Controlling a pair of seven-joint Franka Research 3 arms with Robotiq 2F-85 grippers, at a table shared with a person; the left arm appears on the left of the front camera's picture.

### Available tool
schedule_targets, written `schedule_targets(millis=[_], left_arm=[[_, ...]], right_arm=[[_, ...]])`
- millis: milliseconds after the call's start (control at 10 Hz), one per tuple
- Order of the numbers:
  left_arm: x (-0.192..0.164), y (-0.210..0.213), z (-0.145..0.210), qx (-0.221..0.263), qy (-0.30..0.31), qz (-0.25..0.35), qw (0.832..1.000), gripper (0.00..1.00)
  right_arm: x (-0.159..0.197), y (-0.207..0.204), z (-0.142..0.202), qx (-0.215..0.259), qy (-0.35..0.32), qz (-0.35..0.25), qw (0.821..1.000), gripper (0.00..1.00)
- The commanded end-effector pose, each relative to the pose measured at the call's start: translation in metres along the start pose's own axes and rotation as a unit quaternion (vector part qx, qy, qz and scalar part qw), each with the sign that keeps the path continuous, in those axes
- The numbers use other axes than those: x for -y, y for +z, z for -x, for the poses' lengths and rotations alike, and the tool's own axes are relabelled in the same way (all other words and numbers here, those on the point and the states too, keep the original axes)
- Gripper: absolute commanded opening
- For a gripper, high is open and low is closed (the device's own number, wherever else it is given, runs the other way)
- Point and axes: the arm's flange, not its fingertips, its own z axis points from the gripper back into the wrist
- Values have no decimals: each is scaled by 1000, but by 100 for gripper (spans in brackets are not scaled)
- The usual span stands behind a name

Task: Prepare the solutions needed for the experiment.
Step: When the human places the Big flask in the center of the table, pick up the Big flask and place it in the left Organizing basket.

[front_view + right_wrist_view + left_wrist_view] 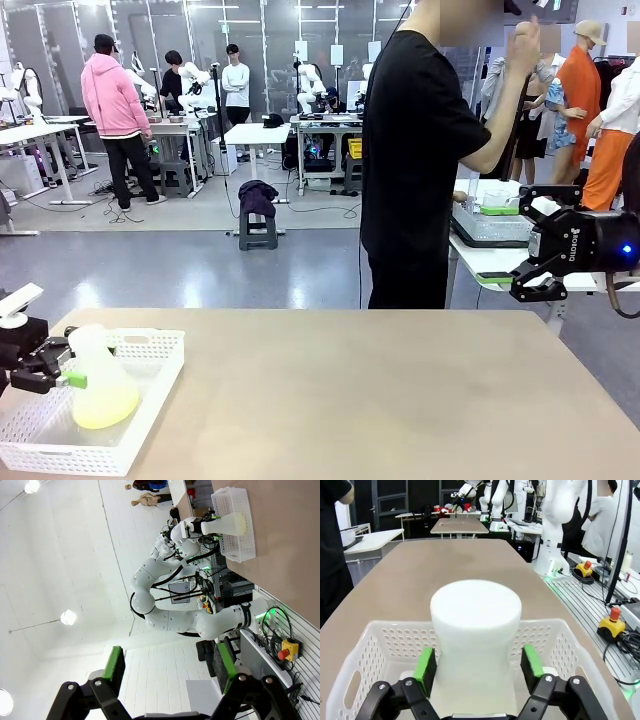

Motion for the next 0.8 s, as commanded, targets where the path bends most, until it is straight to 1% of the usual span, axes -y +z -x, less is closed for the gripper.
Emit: schedule_targets(millis=[0,100,200,700], left_arm=[[-3,8,-1,-14,7,-6,1000,98],[-4,11,-1,-13,10,-29,999,100],[0,3,1,-3,1,-4,1000,100],[0,3,1,-3,1,-4,1000,100]], right_arm=[[-1,0,0,0,-4,-3,1000,90],[-1,0,0,0,-4,-3,1000,90],[-1,0,0,0,-4,-3,1000,90],[-1,0,0,0,-4,-3,1000,90]])
